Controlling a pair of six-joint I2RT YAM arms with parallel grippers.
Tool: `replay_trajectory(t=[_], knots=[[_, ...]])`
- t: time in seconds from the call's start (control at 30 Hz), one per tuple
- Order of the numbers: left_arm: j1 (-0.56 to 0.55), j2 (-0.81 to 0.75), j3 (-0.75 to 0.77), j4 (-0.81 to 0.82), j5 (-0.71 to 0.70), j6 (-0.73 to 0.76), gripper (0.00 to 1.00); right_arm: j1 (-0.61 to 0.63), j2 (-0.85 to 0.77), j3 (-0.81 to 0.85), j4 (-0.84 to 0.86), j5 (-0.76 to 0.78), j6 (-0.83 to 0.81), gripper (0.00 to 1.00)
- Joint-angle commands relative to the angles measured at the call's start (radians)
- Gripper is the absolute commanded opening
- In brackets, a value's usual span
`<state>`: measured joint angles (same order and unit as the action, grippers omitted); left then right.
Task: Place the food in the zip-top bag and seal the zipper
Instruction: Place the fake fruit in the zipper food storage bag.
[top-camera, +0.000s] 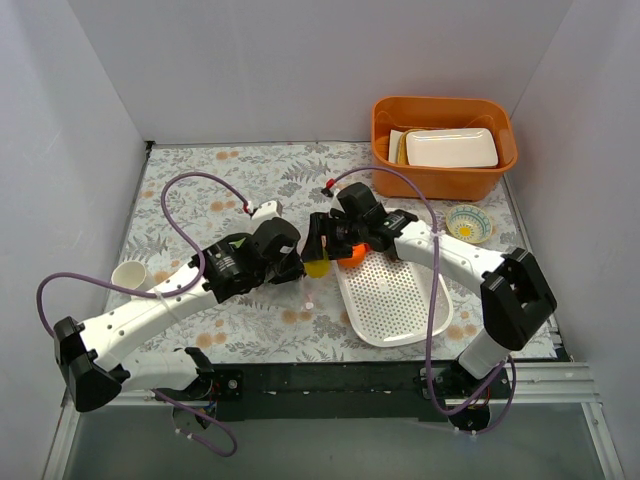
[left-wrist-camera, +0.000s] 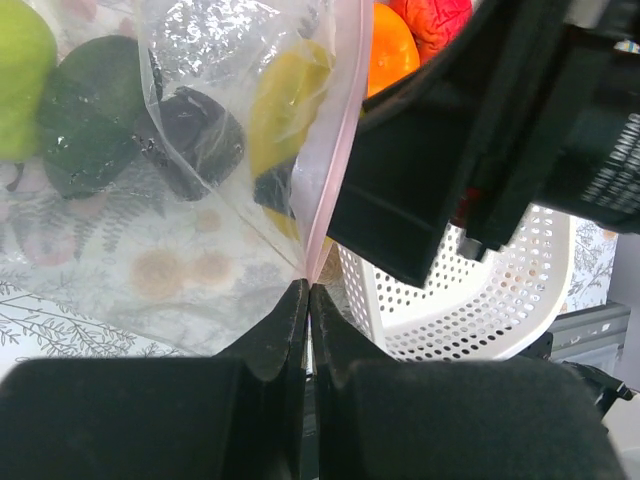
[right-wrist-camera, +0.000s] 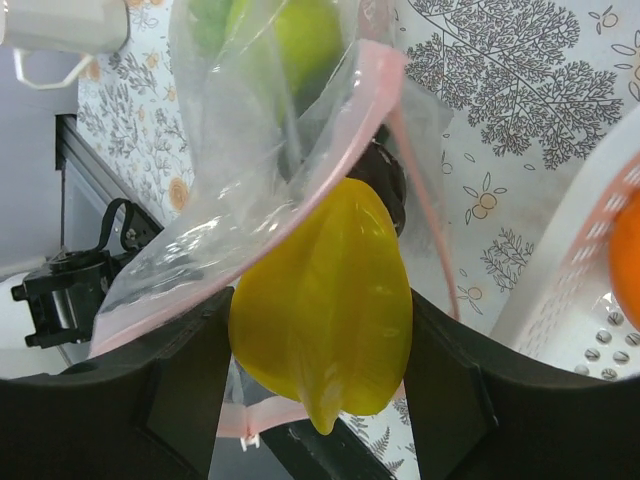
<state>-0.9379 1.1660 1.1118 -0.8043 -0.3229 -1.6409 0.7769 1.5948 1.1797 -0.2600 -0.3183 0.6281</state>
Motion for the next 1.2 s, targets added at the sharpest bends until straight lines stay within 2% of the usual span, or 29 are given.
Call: replay_trajectory(t=[0.0, 0.13, 0.33, 0.43, 0.57, 0.73, 0.97, 1.03, 1.13, 1.17], knots=[[0.004, -0.061, 0.056, -0.047, -0.022, -0.002, 0.01, 0.027, 0.05, 0.084, 0.022, -0.015, -0.013, 0.53], [0.004, -0.092, 0.048, -0.029, -0.024, -0.002, 0.04, 0.038, 0.06, 0.112, 0.041, -0.007, -0.011, 0.53], [0.005, -0.081, 0.079, -0.056, -0.044, -0.008, 0.02, 0.05, 0.065, 0.133, 0.097, -0.05, 0.018, 0.55], [0.005, -0.091, 0.074, -0.041, -0.05, -0.007, 0.02, 0.056, 0.079, 0.133, 0.11, -0.076, 0.022, 0.63], [0.007, -0.089, 0.072, -0.045, -0.061, -0.007, 0.02, 0.065, 0.067, 0.117, 0.084, -0.079, 0.001, 0.84], [0.007, -0.094, 0.054, -0.042, -0.061, -0.02, 0.02, 0.064, 0.013, 0.106, 0.01, -0.016, -0.039, 0.93], [0.005, -0.092, 0.049, -0.033, -0.061, -0.022, 0.02, 0.056, -0.105, 0.064, -0.108, 0.148, -0.067, 0.93], [0.005, -0.088, 0.046, -0.026, -0.054, -0.022, 0.02, 0.05, -0.107, 0.055, -0.128, 0.148, -0.07, 0.89], [0.005, -0.083, 0.046, -0.021, -0.048, -0.022, 0.02, 0.05, -0.099, 0.049, -0.15, 0.151, -0.067, 0.71], [0.007, -0.08, 0.049, -0.022, -0.048, -0.022, 0.02, 0.048, -0.099, 0.047, -0.171, 0.159, -0.067, 0.61]])
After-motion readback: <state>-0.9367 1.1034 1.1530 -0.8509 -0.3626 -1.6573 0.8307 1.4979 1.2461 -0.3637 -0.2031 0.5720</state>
